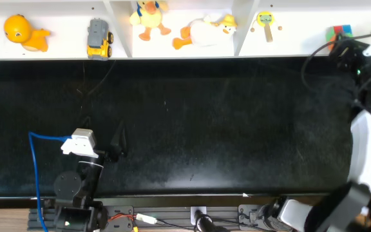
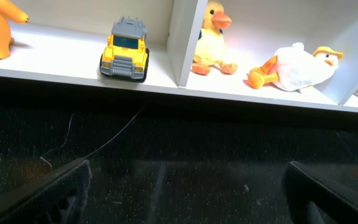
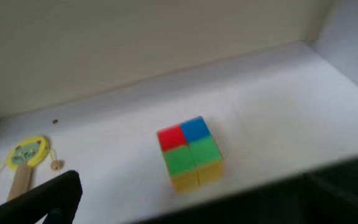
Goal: Store Toys
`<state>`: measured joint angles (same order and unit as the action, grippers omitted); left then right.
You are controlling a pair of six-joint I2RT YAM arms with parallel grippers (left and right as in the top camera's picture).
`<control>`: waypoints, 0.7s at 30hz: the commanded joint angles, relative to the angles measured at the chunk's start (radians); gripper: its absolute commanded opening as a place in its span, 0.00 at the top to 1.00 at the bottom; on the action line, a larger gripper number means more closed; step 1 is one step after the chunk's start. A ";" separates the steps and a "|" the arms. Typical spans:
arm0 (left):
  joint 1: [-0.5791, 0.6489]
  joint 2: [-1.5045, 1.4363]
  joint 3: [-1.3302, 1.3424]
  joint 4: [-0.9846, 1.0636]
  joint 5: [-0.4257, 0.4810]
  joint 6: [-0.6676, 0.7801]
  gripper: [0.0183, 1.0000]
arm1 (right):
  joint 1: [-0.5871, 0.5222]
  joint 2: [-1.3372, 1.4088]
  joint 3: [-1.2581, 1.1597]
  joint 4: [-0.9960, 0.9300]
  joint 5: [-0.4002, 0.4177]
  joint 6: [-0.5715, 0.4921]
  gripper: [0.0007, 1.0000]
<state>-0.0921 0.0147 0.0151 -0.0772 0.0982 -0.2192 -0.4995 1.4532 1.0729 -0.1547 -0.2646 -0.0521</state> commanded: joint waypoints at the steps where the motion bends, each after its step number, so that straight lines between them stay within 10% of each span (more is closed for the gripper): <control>1: -0.009 -0.012 -0.007 0.005 0.013 -0.018 0.00 | 0.006 -0.106 0.002 -0.178 0.078 0.020 0.00; 21: -0.009 -0.012 -0.007 0.005 0.014 -0.018 0.00 | 0.431 -0.438 0.002 -0.616 0.074 -0.139 0.00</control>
<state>-0.0921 0.0147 0.0147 -0.0769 0.0982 -0.2192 -0.1001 1.0191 1.0729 -0.7700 -0.1951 -0.1699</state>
